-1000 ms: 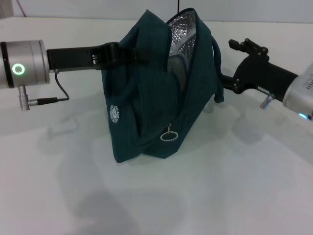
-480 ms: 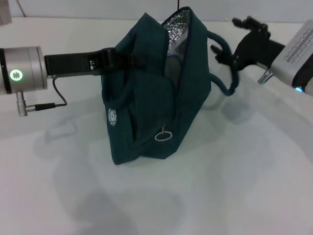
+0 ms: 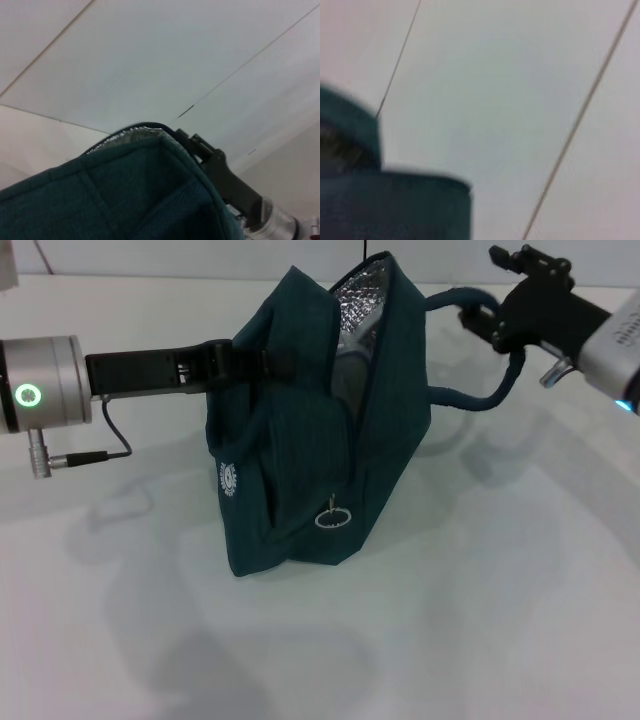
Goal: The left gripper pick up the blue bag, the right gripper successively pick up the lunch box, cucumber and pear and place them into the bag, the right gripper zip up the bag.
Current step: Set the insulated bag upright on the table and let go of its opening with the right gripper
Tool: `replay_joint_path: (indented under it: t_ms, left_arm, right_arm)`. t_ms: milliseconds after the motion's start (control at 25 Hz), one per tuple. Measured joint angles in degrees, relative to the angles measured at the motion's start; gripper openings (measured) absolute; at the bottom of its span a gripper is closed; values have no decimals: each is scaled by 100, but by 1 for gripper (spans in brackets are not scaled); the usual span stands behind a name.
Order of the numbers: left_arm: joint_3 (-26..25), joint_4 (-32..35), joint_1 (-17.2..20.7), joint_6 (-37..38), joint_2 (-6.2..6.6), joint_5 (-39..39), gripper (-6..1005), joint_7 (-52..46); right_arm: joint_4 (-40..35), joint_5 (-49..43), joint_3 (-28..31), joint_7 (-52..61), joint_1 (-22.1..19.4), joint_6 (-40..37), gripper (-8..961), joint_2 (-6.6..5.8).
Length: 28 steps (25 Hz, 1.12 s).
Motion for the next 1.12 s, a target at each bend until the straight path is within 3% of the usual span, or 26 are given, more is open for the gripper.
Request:
replay_joint_path:
  t_ms: [240,440,560,760,880,1120]
  left_arm:
    - [-65,-65,15,-1,1,8,53,76]
    - [-140,-310,35,9,68,9,53,162]
    - [-250,-423,84,130,71,-21,53,239]
    - [-292,-524,216,539,-51,-193,53,448]
    - [-291,-678,292,687,-123,-277,53,587]
    - [-273,-1320,268,947,-41,-515,53,1052]
  right_arm:
    - [-14,508,610,-185,-558,-1556,634,-2]
    - [-20,873,669,-317,-874,-2611,411,-34]
    - [-64,845,530,-40,-907,-2706,176,-58]
    - [-103,843,203,382,-995,-2986,65,-61]
    - [-61,841,-65,748,-1044,-3032,60,-63]
    - [147,834,-545,1499,-1234,-3039,53,-74]
